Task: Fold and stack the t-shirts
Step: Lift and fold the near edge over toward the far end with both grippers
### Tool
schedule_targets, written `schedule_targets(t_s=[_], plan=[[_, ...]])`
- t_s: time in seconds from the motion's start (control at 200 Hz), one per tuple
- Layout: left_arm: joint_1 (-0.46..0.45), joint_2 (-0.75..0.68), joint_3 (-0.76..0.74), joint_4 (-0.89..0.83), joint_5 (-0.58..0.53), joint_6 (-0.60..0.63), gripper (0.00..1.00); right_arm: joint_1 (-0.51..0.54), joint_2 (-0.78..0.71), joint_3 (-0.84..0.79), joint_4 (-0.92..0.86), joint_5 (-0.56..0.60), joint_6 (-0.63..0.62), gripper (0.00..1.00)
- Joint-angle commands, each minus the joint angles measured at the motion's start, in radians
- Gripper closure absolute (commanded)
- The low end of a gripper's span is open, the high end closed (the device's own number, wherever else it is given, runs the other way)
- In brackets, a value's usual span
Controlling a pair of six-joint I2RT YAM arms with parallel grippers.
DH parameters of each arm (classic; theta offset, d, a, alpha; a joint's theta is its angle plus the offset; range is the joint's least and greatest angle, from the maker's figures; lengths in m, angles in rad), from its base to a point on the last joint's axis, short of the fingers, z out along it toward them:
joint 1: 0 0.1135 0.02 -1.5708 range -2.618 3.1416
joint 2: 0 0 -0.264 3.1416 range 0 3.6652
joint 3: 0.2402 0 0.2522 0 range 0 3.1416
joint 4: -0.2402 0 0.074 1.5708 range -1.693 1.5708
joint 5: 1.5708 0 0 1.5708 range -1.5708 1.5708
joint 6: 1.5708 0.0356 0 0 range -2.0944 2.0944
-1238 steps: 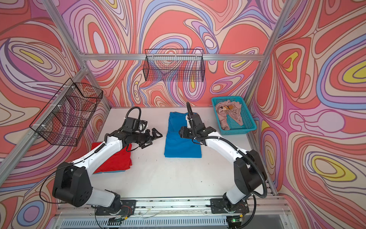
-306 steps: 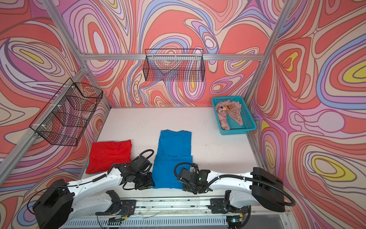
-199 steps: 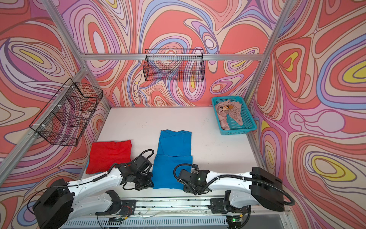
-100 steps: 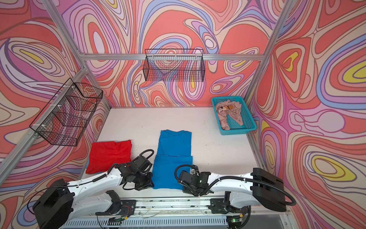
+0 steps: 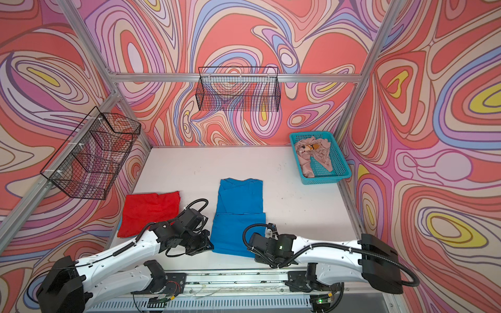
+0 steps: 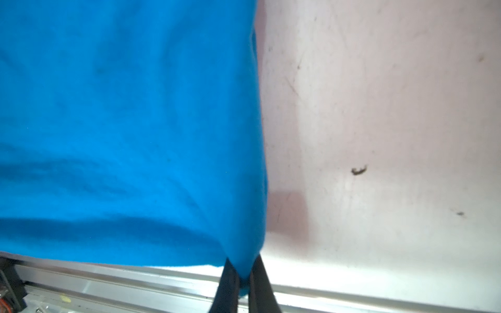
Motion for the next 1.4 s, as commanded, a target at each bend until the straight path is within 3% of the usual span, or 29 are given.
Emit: schedule_targets(t_s=[0.0,0.346,0.691,1.022,1.397], plan=[[0.002,-0.026,0.026,-0.074,-0.012,-0.025,1.00,0.002,-0.038,0.039,-0.123,0.087,0.021,1.00],[0.002,-0.089,0.198,-0.209,-0.070,-0.012,1.00,-0.001,-0.101,0.224,-0.303,0.229,-0.007,1.00],[0.013,-0.093,0.363,-0.281,-0.133,0.015,1.00,-0.043,-0.102,0.341,-0.330,0.279,-0.082,1.00],[0.086,-0.036,0.414,-0.255,-0.081,0.046,1.00,-0.203,-0.053,0.394,-0.225,0.196,-0.244,1.00],[0.155,0.056,0.463,-0.218,-0.026,0.073,1.00,-0.299,0.030,0.471,-0.170,0.162,-0.370,1.00]])
